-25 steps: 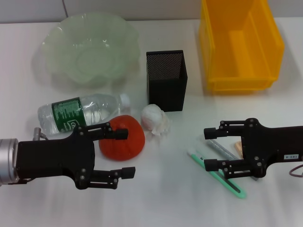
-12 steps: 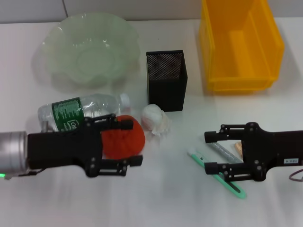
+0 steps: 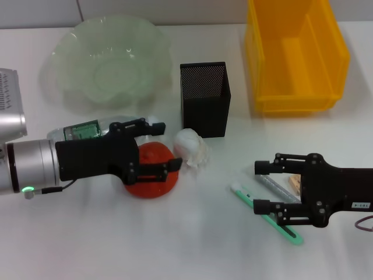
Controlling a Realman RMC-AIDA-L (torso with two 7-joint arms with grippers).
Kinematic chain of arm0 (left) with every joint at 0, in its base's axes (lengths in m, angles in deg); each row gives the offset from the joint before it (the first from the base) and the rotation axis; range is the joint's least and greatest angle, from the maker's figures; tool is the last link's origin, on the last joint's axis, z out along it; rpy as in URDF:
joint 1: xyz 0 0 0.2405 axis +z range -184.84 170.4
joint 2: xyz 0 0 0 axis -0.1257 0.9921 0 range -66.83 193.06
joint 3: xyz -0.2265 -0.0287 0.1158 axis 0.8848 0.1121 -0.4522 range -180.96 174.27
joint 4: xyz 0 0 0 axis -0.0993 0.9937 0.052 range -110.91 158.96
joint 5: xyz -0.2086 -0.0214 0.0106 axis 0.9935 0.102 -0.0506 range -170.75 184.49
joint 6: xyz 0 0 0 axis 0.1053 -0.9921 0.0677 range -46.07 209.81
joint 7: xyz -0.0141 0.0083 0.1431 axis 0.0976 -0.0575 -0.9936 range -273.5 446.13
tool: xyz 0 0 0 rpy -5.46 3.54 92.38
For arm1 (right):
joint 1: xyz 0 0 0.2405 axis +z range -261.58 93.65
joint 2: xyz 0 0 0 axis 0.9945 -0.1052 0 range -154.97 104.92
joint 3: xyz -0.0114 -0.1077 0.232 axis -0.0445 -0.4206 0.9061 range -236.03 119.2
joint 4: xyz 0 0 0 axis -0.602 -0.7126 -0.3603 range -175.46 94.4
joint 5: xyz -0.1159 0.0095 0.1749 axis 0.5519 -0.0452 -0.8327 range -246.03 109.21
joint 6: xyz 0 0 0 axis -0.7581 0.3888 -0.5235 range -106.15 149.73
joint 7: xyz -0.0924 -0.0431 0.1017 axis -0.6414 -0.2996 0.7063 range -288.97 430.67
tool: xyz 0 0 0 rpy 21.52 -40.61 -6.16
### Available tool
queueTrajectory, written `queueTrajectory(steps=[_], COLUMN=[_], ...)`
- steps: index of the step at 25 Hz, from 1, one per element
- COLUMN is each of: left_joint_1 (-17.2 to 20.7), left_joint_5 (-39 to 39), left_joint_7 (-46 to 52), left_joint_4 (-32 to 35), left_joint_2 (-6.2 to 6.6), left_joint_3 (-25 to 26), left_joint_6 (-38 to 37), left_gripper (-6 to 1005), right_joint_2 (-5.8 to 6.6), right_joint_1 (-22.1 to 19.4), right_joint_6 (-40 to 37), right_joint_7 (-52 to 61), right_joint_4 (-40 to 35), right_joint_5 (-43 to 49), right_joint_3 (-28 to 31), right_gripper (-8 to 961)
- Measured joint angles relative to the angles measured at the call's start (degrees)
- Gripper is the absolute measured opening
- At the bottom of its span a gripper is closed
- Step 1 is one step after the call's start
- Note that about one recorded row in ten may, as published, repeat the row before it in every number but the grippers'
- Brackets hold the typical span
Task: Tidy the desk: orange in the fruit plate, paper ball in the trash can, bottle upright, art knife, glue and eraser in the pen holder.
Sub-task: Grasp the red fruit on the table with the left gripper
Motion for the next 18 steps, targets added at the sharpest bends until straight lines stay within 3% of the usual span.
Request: queueTrajectory(steps=[18], left_joint_1=[2.4], left_joint_5=[-1.8], left_joint_7=[-0.5], left_joint_4=[-1.2], left_joint_2=[0.30], left_joint_3=[0.0], left_joint_6=[6.3], left_gripper=[841], right_joint_2=[0.01], right_joint_1=[0.2], right_joint_6=[-0.4], right_joint_7=[-1.2], right_joint_4=[1.7], right_joint_5=[-2.1], right_joint_3=[0.1], right_gripper=[735])
